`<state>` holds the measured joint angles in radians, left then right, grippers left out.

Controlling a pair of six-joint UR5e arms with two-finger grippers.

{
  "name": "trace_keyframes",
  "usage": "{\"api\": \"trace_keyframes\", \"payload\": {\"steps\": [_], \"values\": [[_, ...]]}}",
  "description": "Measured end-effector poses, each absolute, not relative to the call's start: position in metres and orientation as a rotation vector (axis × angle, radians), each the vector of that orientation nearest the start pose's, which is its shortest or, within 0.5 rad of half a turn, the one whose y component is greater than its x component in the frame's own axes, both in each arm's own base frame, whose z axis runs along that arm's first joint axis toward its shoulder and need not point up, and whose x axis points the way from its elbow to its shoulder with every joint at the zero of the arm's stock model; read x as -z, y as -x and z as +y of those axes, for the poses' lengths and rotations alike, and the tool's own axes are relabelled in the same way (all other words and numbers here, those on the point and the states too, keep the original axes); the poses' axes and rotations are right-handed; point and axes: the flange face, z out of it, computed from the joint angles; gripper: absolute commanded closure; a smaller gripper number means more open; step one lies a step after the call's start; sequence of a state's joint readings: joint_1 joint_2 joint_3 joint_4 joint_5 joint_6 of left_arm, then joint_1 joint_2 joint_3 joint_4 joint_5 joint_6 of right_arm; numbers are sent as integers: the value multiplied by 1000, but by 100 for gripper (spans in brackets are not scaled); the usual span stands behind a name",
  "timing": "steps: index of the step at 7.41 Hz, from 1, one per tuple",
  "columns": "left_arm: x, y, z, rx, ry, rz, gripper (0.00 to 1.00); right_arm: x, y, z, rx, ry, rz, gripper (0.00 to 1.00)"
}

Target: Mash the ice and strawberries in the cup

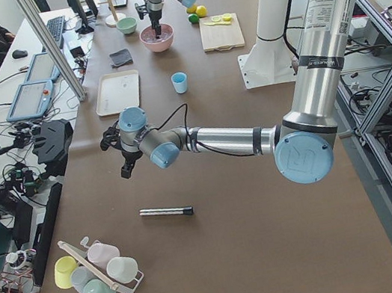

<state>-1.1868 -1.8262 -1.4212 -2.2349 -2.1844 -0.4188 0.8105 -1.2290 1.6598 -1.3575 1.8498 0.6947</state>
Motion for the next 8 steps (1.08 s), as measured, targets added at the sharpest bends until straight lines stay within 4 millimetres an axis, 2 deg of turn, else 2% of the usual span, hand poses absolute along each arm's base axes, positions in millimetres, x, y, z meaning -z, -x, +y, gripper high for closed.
{"api": "trace_keyframes", "payload": {"steps": [1, 3, 6, 8], "values": [[-522, -164, -608, -204, -456, 826, 3, -416, 365, -535, 152, -307, -614, 18], [-524, -164, -607, -204, -455, 826, 3, -416, 369, -537, 147, -317, -600, 53], [-525, -164, -608, -203, -452, 825, 3, -412, 369, -537, 112, -313, -608, 61], [-527, -164, -608, -200, -452, 820, 3, -410, 369, -537, 108, -313, -612, 63]]}}
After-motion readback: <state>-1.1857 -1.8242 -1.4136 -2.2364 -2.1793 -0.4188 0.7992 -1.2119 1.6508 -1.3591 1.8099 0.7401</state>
